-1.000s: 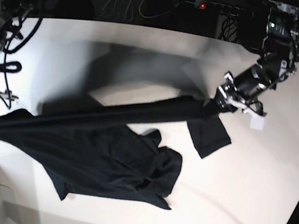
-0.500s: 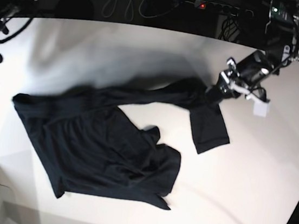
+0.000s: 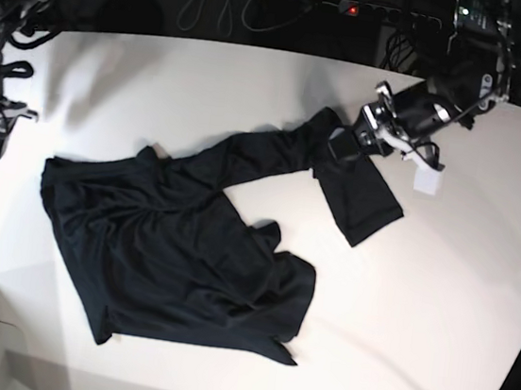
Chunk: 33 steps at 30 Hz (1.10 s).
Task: Layout the t-shirt on the table in an organized manner, then fold the t-shirt properly
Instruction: 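Move the left gripper to the sleeve lying across the shirt body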
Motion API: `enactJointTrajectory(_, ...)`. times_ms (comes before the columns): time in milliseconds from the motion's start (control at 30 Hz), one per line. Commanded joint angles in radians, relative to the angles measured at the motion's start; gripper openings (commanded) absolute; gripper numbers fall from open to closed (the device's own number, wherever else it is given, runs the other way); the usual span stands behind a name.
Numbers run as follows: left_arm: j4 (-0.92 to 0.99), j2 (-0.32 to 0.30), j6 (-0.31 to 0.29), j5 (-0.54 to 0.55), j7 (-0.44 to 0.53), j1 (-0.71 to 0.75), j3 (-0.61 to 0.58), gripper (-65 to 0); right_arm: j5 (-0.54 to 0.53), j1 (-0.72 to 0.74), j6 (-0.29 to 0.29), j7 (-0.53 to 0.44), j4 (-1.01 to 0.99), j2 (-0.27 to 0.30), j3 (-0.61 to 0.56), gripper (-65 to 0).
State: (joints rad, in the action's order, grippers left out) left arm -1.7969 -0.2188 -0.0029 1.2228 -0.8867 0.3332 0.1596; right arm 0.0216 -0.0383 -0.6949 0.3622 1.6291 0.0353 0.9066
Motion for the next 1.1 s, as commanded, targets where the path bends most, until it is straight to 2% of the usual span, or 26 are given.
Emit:
enactJointTrajectory(0,-0.001,-0.011,0.005,0.012,-0.005,-0.013,0.004,-64.5,-0.015,-0.005,-0.003,-0.032,0.035,0.002,-0.001,-37.7)
enactJointTrajectory(67,0.029,-0.011,0.005,-0.005,-0.009,-0.029,0.004,-62.7,-0.015,-0.027,-0.003,-0.033,0.056,-0.021,-0.022,-37.7)
enactJointTrajectory(133,0.065,-0.011,0.005,-0.004,-0.013,-0.056,0.001,-56.1,-0.013,-0.048,-0.003,-0.033,0.072,-0.033,-0.068,-37.7)
enactJointTrajectory(233,0.075,-0.014,0.005,-0.004,-0.015,-0.075,0.001,-36.2,-0.013,-0.097,-0.003,-0.033,0.098,-0.036,-0.182,-37.3)
enactJointTrajectory(300,0.073,-0.037,0.005,-0.002,-0.015,-0.088,-0.002,-24.2,-0.012,-0.122,-0.003,-0.035,0.102,-0.036,-0.258,-37.3)
enactJointTrajectory(400,0.076,-0.069,0.005,-0.002,-0.012,-0.118,0.001,-15.2,-0.009,-0.137,-0.003,-0.035,0.101,-0.036,-0.357,-37.3)
enactJointTrajectory(600,0.11,-0.129,0.005,-0.004,-0.002,-0.187,0.021,-14.6,-0.007,-0.14,-0.003,-0.032,0.07,-0.038,-0.475,-37.3)
enactJointTrajectory(900,0.243,-0.132,0.011,-0.008,-0.002,-0.247,0.136,-14.2,-0.007,-0.101,-0.003,-0.035,-0.074,-0.042,-0.508,-36.8)
enactJointTrajectory(1067,0.279,-0.133,0.011,-0.008,-0.002,-0.271,0.137,-14.2,-0.007,-0.101,-0.003,-0.035,-0.083,-0.041,-0.515,-30.2)
